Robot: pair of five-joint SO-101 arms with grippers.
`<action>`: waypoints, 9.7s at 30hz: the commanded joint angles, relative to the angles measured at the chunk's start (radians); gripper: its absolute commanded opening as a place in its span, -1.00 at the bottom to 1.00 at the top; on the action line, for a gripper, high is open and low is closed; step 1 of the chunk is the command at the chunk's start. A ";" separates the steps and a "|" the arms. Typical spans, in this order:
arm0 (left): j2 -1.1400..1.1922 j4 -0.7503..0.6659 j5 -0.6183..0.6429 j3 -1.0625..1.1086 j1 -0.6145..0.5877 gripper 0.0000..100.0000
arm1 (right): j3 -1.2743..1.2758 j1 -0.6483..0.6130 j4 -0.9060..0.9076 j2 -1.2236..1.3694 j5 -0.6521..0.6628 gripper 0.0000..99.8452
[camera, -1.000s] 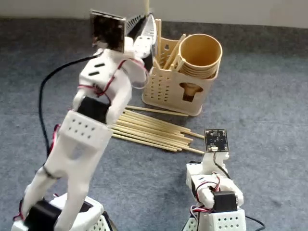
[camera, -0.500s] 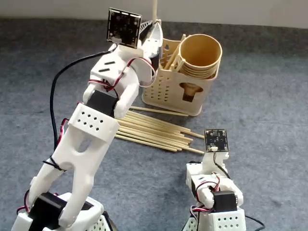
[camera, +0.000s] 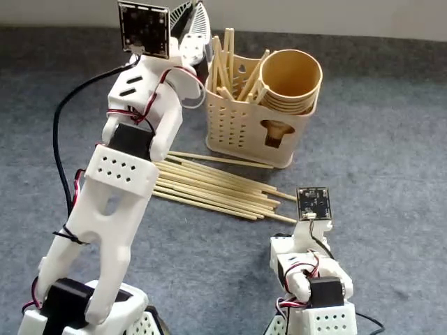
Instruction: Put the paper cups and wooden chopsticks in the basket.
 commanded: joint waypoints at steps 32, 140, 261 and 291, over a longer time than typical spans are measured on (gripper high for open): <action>-0.016 -0.063 0.051 0.216 -0.018 -0.99 | 0.142 0.008 0.008 -0.019 0.002 -0.99; 0.694 1.192 -0.789 -0.084 0.205 -0.97 | 0.142 0.008 0.008 -0.019 0.002 -0.99; -0.102 0.827 -0.884 0.647 0.262 -0.99 | 0.142 -0.022 0.008 -0.021 0.002 -0.99; -0.705 0.806 -0.227 0.297 0.097 -0.99 | 0.140 0.139 0.008 -0.015 0.000 -0.99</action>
